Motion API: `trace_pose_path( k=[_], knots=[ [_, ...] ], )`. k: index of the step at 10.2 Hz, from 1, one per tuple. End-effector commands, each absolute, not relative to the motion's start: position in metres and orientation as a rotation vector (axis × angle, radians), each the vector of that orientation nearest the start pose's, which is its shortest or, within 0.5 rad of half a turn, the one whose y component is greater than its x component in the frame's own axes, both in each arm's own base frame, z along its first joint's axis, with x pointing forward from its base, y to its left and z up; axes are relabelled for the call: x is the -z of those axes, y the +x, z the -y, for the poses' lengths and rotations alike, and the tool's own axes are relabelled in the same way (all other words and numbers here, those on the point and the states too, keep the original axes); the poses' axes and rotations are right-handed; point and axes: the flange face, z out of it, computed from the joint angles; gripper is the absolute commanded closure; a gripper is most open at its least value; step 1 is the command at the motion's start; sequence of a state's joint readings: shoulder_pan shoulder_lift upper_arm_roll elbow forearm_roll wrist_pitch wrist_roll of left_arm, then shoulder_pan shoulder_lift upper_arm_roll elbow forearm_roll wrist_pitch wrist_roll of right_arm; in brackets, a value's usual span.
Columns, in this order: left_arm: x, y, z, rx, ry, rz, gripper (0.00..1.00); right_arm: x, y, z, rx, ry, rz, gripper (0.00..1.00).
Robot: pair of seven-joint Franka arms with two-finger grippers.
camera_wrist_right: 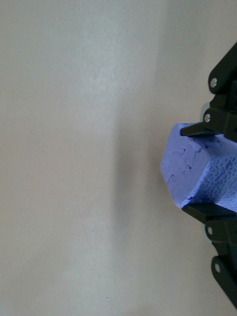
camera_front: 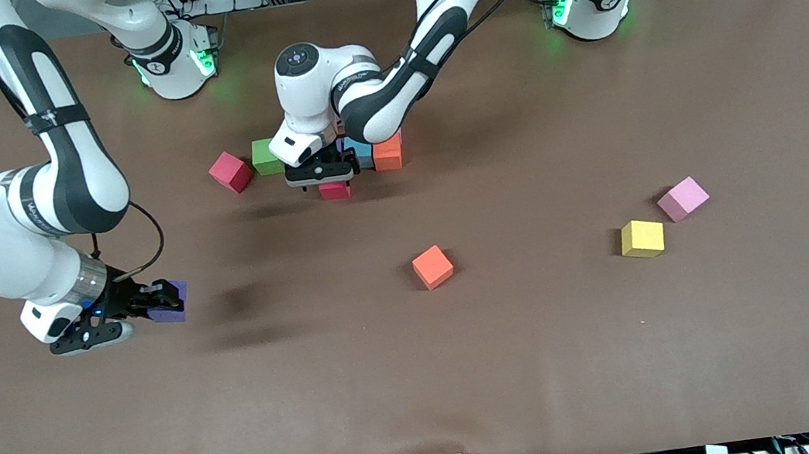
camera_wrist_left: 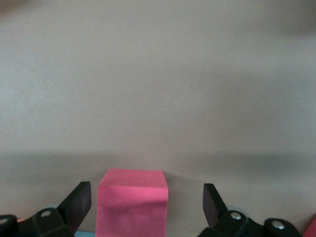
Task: Form number 2 with 11 blocks
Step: 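Place the pink cube on the figure while the right gripper carries purple, then grasp the orange cube with the left gripper while the right gripper carries purple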
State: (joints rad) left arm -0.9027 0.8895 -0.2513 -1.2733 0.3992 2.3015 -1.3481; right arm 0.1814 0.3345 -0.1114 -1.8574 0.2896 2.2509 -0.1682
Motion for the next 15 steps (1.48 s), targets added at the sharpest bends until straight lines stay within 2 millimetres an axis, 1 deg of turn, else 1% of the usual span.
trace_pose_path(
  k=[1,2,3,4,6,7,8,9,10,11,12,13,14,15],
  knots=[
    [-0.280,0.442,0.622,0.291,-3.211,0.288,0.00,-0.360,0.618,-0.074,0.057,-2.913,0.026,0.59],
    [-0.289,0.472,0.598,0.294,-3.193,0.338,0.00,-0.357,0.614,-0.087,0.032,-2.913,0.039,0.59],
    [-0.290,0.506,0.569,0.284,-3.175,0.429,0.00,-0.352,0.612,-0.102,0.000,-2.914,0.022,0.59],
    [-0.289,0.540,0.536,0.269,-3.161,0.519,0.00,-0.347,0.607,-0.126,-0.023,-2.915,-0.006,0.59],
    [-0.287,0.581,0.491,0.224,-3.160,0.570,0.00,-0.331,0.600,-0.173,-0.090,-2.835,-0.142,0.60],
    [-0.282,0.591,0.478,0.201,-3.155,0.610,0.00,-0.324,0.596,-0.191,-0.113,-2.777,-0.176,0.60],
    [-0.280,0.596,0.473,0.139,-3.170,0.679,0.00,-0.314,0.592,-0.206,-0.134,-2.752,-0.184,0.59],
    [-0.275,0.596,0.472,0.097,-3.172,0.720,0.00,-0.301,0.588,-0.220,-0.153,-2.753,-0.166,0.59],
    [-0.267,0.593,0.476,0.082,-3.165,0.739,0.00,-0.291,0.584,-0.230,-0.171,-2.758,-0.141,0.59],
    [-0.263,0.594,0.476,0.076,-3.156,0.791,0.00,-0.284,0.580,-0.239,-0.186,-2.765,-0.114,0.59],
    [-0.260,0.594,0.475,0.062,-3.157,0.824,0.00,-0.282,0.576,-0.249,-0.186,-2.765,-0.056,0.59],
    [-0.259,0.596,0.473,0.065,-3.153,0.828,0.00,-0.277,0.573,-0.258,-0.164,-2.764,0.042,0.59],
    [-0.254,0.597,0.471,0.063,-3.148,0.823,0.00,-0.277,0.570,-0.271,-0.103,-2.757,0.150,0.59],
    [-0.249,0.596,0.472,0.055,-3.144,0.820,0.00,-0.275,0.564,-0.284,-0.072,-2.755,0.220,0.59]
  ],
)
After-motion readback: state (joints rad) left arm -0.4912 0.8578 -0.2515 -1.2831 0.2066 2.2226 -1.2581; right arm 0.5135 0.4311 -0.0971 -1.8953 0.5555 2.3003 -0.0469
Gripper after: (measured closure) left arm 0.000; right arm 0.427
